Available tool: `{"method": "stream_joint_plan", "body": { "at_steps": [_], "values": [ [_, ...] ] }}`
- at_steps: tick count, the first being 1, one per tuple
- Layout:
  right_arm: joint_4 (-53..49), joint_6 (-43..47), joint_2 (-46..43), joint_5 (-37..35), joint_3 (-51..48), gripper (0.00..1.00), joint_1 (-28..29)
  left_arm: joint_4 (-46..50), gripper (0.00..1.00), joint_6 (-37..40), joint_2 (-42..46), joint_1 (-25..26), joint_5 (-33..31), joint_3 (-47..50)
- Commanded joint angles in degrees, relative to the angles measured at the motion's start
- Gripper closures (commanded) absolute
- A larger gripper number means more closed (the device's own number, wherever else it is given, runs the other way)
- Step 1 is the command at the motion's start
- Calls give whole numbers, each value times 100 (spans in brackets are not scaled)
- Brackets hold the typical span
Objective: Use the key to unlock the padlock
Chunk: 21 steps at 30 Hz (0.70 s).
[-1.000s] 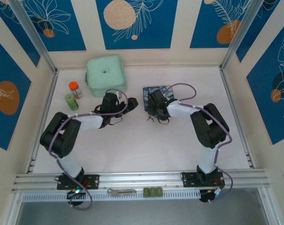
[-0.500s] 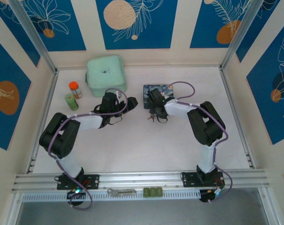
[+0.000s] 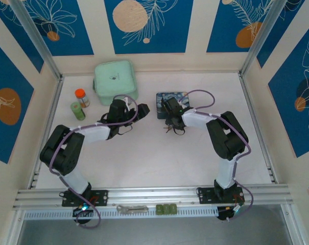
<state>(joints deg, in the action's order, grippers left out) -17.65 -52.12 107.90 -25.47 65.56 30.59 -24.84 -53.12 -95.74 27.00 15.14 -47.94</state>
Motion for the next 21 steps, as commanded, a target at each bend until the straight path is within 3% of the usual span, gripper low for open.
{"method": "stream_joint_plan", "body": {
  "at_steps": [1,3,5,8,12,16,21],
  "values": [
    [-336,479,-220,-58,-204,71,-132,-30,5,36,161,-55,7,-5],
    [-157,687,-337,168,-300,71,-187,-30,5,30,176,-54,7,4],
    [433,839,-535,896,-632,70,-353,-51,5,20,184,-57,7,4],
    [1518,613,-723,2577,-1145,66,-732,-74,4,4,178,-56,7,13],
    [2429,239,-701,3708,-1523,58,-954,-108,5,-20,144,-57,32,4],
    [2681,56,-586,3914,-1695,57,-1050,-142,5,-48,140,-62,59,9],
    [1999,321,-696,3301,-1578,57,-1014,-144,5,-40,145,-59,68,13]
  ]
}}
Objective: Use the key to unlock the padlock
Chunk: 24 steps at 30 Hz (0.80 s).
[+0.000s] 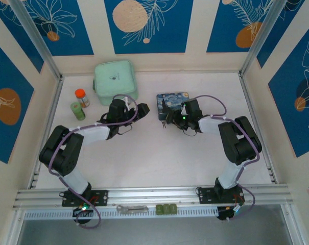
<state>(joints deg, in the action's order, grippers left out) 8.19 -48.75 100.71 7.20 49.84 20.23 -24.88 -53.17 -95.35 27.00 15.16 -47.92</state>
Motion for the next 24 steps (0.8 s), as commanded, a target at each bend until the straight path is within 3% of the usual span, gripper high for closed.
{"method": "stream_joint_plan", "body": {
  "at_steps": [1,6,13,24],
  "values": [
    [-796,47,-16,-157,67,56,47,-146,5,-36,98,-64,74,2],
    [-1541,396,-224,-1086,368,56,281,-165,5,-39,50,-62,119,-41],
    [-1796,626,-161,-1474,623,59,236,-231,5,14,-28,-64,297,-104],
    [-409,1494,-262,515,262,65,-557,-727,13,175,-283,330,808,125]
  ]
}}
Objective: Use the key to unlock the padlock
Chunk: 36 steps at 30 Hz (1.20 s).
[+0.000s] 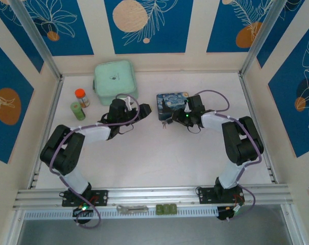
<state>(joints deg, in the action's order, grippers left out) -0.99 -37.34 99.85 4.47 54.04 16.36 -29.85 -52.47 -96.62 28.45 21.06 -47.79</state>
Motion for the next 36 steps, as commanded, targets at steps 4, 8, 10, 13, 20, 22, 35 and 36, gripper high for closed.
{"method": "stream_joint_plan", "body": {
  "at_steps": [4,8,10,13,20,22,35,36],
  "values": [
    [758,563,-34,1159,-231,65,-375,-273,14,64,-349,409,75,28],
    [988,637,97,1434,-293,66,-434,-298,14,35,-577,578,74,-191],
    [1025,658,195,1505,-287,68,-429,-294,15,35,-698,647,65,-308],
    [1129,650,293,1513,-317,70,-433,-270,15,35,-876,738,32,-470],
    [1207,623,490,1565,-253,73,-429,-262,15,5,-1208,810,-55,-769],
    [1216,614,517,1583,-244,75,-423,-243,16,6,-1283,820,-68,-861],
    [1457,565,772,1275,-153,76,-212,-337,16,-71,-1643,820,-143,-1167],
    [1493,545,781,1244,-155,76,-220,-333,15,-77,-1647,820,-138,-1169]
  ]
}}
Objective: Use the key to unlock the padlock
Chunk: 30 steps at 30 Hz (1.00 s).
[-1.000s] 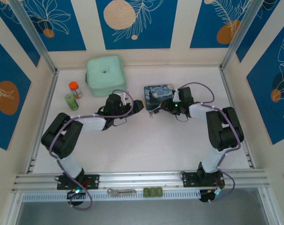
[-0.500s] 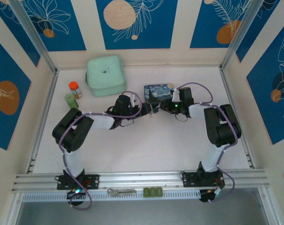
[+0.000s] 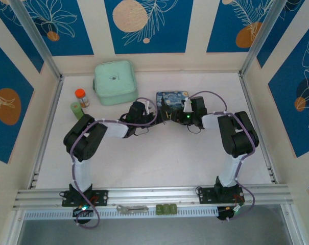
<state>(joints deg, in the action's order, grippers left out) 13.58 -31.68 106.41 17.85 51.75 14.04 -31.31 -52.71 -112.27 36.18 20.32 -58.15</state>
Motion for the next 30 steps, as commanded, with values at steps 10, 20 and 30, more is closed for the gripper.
{"method": "stream_joint_plan", "body": {
  "at_steps": [10,20,30],
  "values": [
    [-86,-292,-268,-716,-65,77,49,924,17,446,-107,50,-507,-478],
    [-493,-467,-1550,-832,-494,51,-136,1281,26,1482,-282,363,-1069,-957],
    [-546,-263,-1134,-369,93,48,-599,1562,19,2030,-995,345,-1479,-1973]
  ]
}}
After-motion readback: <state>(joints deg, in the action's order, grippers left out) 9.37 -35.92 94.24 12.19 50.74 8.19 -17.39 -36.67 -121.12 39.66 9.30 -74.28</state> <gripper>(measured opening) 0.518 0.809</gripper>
